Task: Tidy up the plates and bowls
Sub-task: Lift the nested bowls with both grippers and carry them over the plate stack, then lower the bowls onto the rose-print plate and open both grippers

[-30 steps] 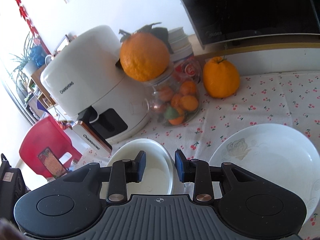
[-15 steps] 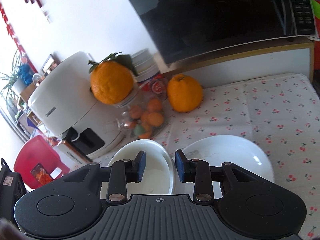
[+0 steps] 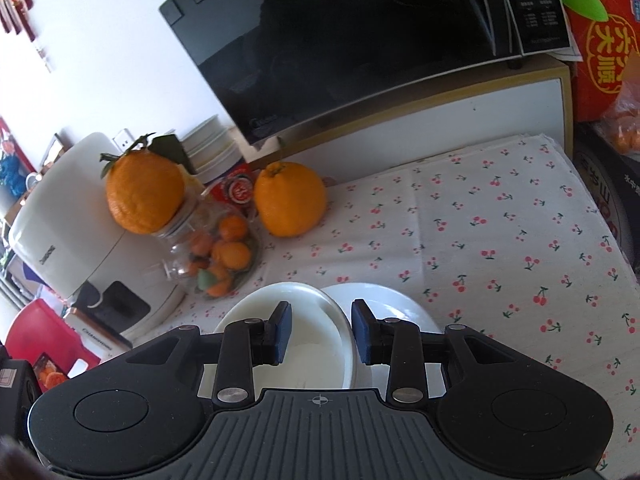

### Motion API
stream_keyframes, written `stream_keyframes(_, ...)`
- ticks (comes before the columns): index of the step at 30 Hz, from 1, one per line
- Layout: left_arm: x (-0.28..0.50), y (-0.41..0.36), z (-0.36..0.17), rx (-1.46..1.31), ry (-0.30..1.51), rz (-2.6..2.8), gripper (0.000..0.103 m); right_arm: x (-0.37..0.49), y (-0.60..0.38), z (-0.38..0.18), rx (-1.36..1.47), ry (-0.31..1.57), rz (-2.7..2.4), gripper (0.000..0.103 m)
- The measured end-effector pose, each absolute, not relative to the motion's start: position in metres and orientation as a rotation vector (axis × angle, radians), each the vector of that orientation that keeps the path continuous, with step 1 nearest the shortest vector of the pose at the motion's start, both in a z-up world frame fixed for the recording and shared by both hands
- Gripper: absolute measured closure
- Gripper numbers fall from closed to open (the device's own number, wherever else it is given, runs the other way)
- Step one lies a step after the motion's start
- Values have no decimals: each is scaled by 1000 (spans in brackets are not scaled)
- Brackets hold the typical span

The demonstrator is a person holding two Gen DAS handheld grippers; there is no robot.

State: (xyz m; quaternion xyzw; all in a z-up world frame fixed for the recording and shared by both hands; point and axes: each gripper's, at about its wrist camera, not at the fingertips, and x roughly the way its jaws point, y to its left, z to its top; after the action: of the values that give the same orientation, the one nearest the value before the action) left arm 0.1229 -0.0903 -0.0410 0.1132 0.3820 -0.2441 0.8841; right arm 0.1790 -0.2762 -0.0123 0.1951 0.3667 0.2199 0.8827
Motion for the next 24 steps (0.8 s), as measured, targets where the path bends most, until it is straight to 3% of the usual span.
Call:
stream_keyframes(12, 132, -92, -49, 228, 798, -506, 25, 193, -281, -28, 426, 796, 423, 69)
stream_keyframes(16, 129, -91, -48, 234, 789, -510, 11, 196, -284, -31, 454, 813, 419, 69)
stream_keyframes(17, 129, -90, -47, 232, 787, -509, 10, 196, -285, -32, 458, 817, 414, 66)
stream_keyframes(19, 129, -89, -45, 226, 792, -505, 8, 196, -287, -30, 466, 810, 403, 50)
stream_keyframes(24, 122, -82, -37, 190, 805, -493, 5, 188, -295, -19, 490, 776, 384, 39)
